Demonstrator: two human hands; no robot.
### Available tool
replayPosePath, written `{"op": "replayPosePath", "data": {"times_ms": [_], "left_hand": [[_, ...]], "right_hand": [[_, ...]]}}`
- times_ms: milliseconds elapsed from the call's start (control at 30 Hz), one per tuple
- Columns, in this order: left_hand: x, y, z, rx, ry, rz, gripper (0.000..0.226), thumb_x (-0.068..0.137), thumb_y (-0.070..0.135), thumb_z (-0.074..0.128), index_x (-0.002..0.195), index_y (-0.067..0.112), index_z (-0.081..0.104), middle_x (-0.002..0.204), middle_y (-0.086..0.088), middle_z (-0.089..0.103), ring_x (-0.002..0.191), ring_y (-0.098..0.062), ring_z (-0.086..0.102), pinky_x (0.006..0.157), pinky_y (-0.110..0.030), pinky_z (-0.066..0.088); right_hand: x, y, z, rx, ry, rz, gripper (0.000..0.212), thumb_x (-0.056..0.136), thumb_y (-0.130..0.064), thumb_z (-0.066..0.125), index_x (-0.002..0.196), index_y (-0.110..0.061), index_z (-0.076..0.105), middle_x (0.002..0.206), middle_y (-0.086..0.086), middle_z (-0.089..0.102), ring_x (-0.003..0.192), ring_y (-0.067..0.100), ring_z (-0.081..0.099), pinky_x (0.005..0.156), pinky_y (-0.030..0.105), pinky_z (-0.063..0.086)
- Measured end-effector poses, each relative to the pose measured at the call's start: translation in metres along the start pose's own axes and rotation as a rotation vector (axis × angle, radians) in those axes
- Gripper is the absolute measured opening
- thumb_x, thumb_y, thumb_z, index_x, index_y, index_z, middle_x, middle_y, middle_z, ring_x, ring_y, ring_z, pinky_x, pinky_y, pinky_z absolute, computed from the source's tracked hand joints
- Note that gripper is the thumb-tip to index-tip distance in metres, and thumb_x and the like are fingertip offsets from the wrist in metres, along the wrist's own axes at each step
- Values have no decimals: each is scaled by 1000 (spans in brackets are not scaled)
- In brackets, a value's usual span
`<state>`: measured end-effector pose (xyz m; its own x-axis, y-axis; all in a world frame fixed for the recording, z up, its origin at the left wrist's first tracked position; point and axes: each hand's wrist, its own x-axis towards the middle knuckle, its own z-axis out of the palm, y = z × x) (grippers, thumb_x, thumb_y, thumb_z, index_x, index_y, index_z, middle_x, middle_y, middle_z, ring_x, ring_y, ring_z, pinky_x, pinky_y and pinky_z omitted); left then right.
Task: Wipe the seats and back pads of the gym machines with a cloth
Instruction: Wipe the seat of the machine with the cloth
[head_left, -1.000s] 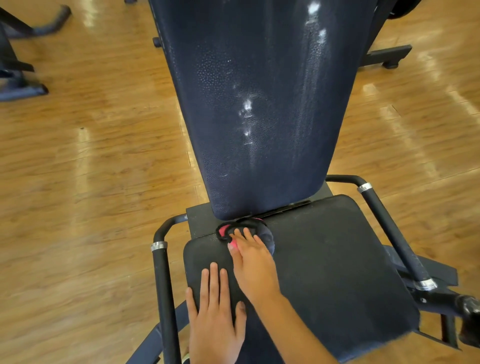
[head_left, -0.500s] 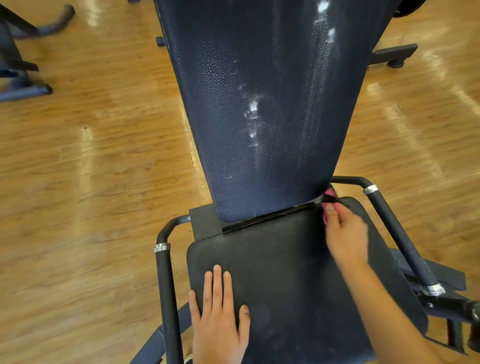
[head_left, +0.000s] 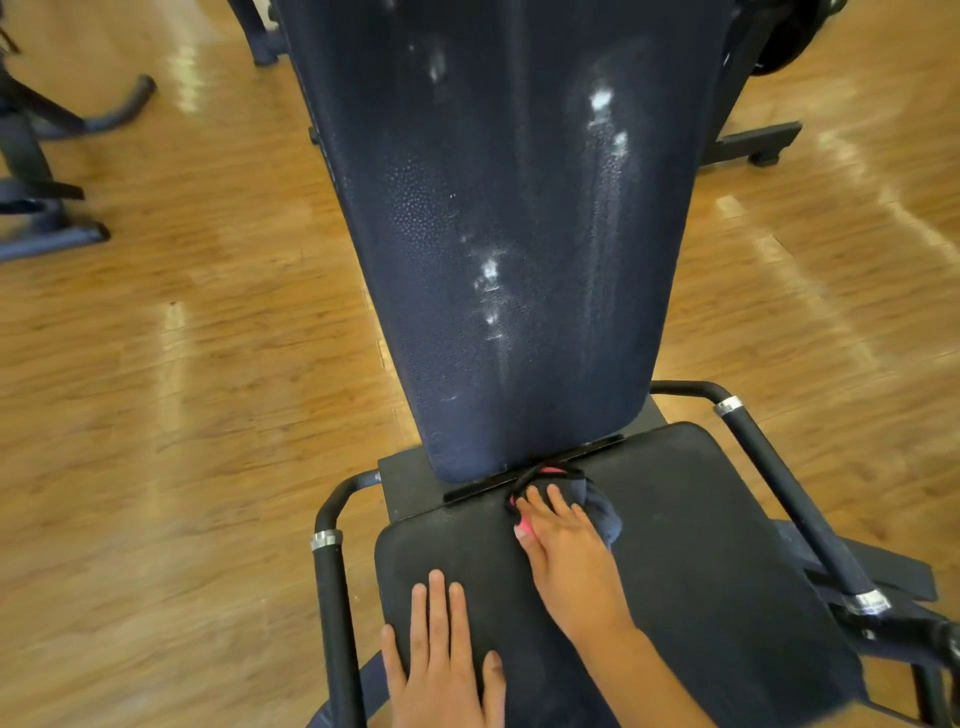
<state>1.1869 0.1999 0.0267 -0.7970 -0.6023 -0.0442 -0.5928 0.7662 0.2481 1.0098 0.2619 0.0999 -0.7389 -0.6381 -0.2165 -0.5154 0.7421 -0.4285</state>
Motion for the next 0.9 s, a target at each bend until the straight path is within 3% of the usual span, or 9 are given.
{"op": "replayPosePath", "data": {"times_ms": [233,367,433,500,567,633,733,800,900], "left_hand": [[9,-2,-7,-29,-111,45,95,71,51,46,155,11,30,173,-2,2,159,-20,0,124,-50,2],[11,-9,-16,-22,-177,107,89,65,57,48,140,11,45,173,0,-2,159,-18,-4,124,-45,-2],[14,-19,-16,9,-173,173,89,63,63,49,137,14,48,173,0,-3,159,-17,-5,121,-49,18],[20,-29,-21,11,-237,169,91,59,66,49,136,17,50,173,-1,-3,159,-19,-3,94,-53,52],[22,-30,-34,43,-333,207,92,58,65,48,137,17,50,172,-4,-6,157,-26,13,76,-48,61],[29,-28,-63,90,-496,245,88,78,54,49,154,13,34,166,-2,-26,154,-29,17,99,-55,52],[37,-31,-91,101,-711,310,81,105,39,43,163,23,-10,160,2,-40,156,-21,-20,127,-45,6],[44,-33,-106,176,-747,400,80,106,35,43,163,23,-12,165,2,-33,156,-18,-21,127,-44,4],[55,-46,-107,165,-721,435,77,104,32,45,164,26,-4,160,7,-36,151,-9,-20,127,-49,11]], "right_hand": [[-21,-3,0,31,-1,3,44,106,-34,35,149,-26,38,156,-13,32,148,10,20,116,19,17],[-30,1,8,-61,27,11,47,69,-28,88,113,-22,74,121,-5,69,113,19,66,89,27,54],[-32,-1,9,-98,50,24,55,53,-27,96,104,-20,77,109,-4,74,101,18,71,74,27,58],[-31,-2,8,-111,58,29,57,53,-27,95,105,-18,77,109,-2,74,101,18,71,67,25,59],[-30,0,11,-131,53,74,57,52,-24,96,105,-16,77,108,0,74,98,19,72,67,26,60],[-29,-4,9,-137,78,156,59,44,-16,99,99,-15,79,101,2,76,90,19,74,70,29,60],[-31,-18,-3,-93,146,235,41,57,-7,92,95,-13,79,90,1,76,79,18,74,68,28,58],[-32,-27,-13,10,162,317,22,91,-16,66,113,-17,71,102,1,74,95,20,69,83,29,53],[-34,-27,-20,192,146,405,32,103,-27,43,128,-23,62,114,5,70,110,28,62,95,35,48]]}}
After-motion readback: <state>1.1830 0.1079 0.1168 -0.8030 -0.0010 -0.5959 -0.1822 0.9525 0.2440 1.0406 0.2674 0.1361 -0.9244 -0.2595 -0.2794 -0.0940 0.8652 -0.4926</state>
